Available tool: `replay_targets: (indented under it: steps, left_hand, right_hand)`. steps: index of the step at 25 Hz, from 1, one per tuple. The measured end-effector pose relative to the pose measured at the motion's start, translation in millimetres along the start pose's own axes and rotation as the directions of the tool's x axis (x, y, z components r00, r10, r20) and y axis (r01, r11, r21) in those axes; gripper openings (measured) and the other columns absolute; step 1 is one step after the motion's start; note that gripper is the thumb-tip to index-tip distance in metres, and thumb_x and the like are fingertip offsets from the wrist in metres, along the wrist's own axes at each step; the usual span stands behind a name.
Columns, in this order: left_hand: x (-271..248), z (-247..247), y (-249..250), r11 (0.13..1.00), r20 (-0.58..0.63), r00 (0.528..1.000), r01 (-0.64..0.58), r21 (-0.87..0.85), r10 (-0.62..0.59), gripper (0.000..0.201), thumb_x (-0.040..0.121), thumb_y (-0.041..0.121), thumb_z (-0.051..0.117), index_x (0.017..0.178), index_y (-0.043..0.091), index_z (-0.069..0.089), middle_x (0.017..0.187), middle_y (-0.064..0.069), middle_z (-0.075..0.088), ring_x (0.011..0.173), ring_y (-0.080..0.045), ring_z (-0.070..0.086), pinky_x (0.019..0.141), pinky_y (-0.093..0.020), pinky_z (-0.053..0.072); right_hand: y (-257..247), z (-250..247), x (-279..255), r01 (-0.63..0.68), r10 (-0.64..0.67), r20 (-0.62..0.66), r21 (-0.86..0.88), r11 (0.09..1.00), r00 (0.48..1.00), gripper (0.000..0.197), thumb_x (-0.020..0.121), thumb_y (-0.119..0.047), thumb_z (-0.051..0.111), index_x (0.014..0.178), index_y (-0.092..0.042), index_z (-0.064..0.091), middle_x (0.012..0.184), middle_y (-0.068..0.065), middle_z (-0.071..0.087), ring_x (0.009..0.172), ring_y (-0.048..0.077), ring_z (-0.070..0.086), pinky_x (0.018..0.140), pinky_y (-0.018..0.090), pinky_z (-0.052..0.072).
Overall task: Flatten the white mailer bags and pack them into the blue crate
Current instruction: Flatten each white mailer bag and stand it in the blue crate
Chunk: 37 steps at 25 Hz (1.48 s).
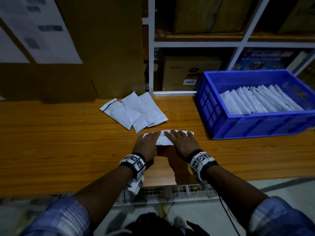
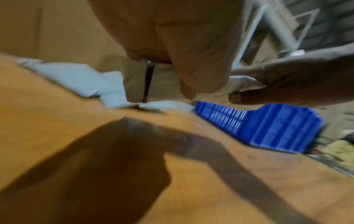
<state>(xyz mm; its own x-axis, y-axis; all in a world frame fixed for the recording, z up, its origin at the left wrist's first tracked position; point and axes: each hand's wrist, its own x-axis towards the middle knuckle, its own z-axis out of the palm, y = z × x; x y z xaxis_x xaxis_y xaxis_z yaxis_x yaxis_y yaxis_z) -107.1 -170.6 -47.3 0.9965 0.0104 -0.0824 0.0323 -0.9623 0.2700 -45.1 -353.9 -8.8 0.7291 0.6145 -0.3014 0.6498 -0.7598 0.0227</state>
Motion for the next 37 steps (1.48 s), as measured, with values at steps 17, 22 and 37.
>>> replay_targets:
  steps: [17, 22, 37]
  left_hand:
    - [199, -168, 138, 0.835, -0.253, 0.817, -0.419, 0.356, 0.518, 0.07, 0.084, 0.021, 0.067, 0.149, 0.03, 0.042, 0.153, 0.0, 0.043, 0.14, -0.024, 0.039, 0.117, -0.044, 0.021]
    - [291, -193, 233, 0.681, -0.057, 0.755, -0.553, 0.479, 0.653, 0.055, 0.084, 0.02, 0.064, 0.136, 0.033, 0.053, 0.128, 0.0, 0.058, 0.12, -0.028, 0.051, 0.108, -0.042, 0.027]
    - [430, -71, 312, 0.523, 0.651, 0.729, -0.647, 0.554, 0.211, 0.009, 0.088, 0.023, 0.067, 0.084, 0.022, 0.059, 0.101, 0.0, 0.067, 0.115, -0.025, 0.061, 0.114, -0.067, 0.016]
  right_hand:
    - [168, -150, -22, -0.329, 0.277, -0.43, -0.049, 0.943, 0.859, 0.068, 0.098, -0.028, 0.041, 0.157, -0.027, 0.008, 0.16, 0.011, 0.024, 0.14, 0.035, 0.034, 0.11, 0.048, 0.03]
    - [283, -147, -9, -0.286, 0.384, -0.241, 0.357, 0.889, 0.892, 0.061, 0.099, -0.029, 0.04, 0.155, -0.022, 0.017, 0.137, 0.02, 0.053, 0.112, 0.04, 0.057, 0.085, 0.04, 0.045]
    - [362, -114, 75, -0.394, 0.2, 0.382, 0.544, 0.741, 0.902, 0.042, 0.101, -0.018, 0.046, 0.14, -0.002, 0.045, 0.139, 0.016, 0.05, 0.121, 0.03, 0.052, 0.091, 0.029, 0.046]
